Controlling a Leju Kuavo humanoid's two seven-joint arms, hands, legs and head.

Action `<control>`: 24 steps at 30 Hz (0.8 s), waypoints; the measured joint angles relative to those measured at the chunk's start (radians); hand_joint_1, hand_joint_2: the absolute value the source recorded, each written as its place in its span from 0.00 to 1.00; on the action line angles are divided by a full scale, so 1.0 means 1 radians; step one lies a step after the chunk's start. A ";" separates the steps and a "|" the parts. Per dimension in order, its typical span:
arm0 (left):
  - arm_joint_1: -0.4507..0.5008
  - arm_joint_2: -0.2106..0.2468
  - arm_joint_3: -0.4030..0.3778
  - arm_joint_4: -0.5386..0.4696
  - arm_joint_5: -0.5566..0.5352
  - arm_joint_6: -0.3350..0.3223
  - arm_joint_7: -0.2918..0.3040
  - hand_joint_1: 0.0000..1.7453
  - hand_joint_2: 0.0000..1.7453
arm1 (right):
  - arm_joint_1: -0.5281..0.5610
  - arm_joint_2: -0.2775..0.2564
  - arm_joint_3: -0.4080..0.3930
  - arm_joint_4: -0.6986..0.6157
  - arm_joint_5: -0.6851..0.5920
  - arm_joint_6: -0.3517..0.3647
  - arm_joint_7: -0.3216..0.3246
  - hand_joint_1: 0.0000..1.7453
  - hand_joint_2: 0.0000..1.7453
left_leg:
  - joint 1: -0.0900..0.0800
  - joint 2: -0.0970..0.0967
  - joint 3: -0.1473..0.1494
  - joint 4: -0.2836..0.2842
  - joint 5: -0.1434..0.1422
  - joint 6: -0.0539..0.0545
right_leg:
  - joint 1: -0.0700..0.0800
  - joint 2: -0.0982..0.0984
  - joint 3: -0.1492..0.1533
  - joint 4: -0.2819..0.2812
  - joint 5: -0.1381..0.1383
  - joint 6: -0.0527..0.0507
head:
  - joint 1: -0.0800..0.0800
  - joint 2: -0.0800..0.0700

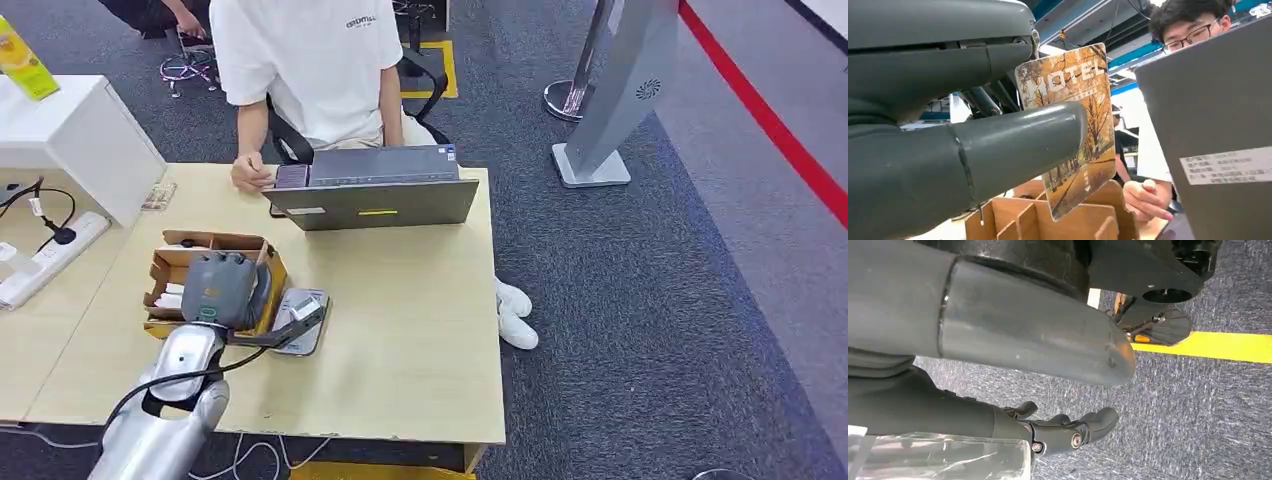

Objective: Pass the card to the sensor for recognition and then transmit it.

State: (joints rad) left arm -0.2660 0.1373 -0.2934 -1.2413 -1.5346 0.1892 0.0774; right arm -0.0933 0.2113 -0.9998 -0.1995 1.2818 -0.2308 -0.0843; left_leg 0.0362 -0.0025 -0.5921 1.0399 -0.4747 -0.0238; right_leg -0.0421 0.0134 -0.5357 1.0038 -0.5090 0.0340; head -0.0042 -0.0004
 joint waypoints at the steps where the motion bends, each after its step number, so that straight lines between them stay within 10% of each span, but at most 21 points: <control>1: 0.001 -0.005 -0.001 0.006 -0.006 0.003 0.003 1.00 0.00 | 0.000 0.001 0.000 0.001 0.000 0.000 0.000 0.00 0.00 | 0.000 0.000 0.000 0.000 0.000 0.000 | 0.000 0.000 0.000 0.000 0.000 0.000 | 0.000 0.000; 24: 0.035 -0.074 -0.053 0.133 -0.033 0.026 0.026 1.00 0.00 | 0.000 0.013 0.000 0.003 0.006 0.010 0.000 0.00 0.00 | 0.000 0.000 -0.001 0.000 0.000 0.000 | 0.000 0.000 0.000 0.000 0.000 0.000 | 0.000 0.000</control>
State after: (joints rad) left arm -0.2310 0.0637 -0.3464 -1.1082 -1.5679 0.2152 0.1038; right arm -0.0931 0.2239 -0.9998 -0.1965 1.2879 -0.2205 -0.0847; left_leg 0.0362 -0.0029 -0.5926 1.0400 -0.4748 -0.0237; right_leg -0.0421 0.0129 -0.5359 1.0038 -0.5091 0.0341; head -0.0042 -0.0004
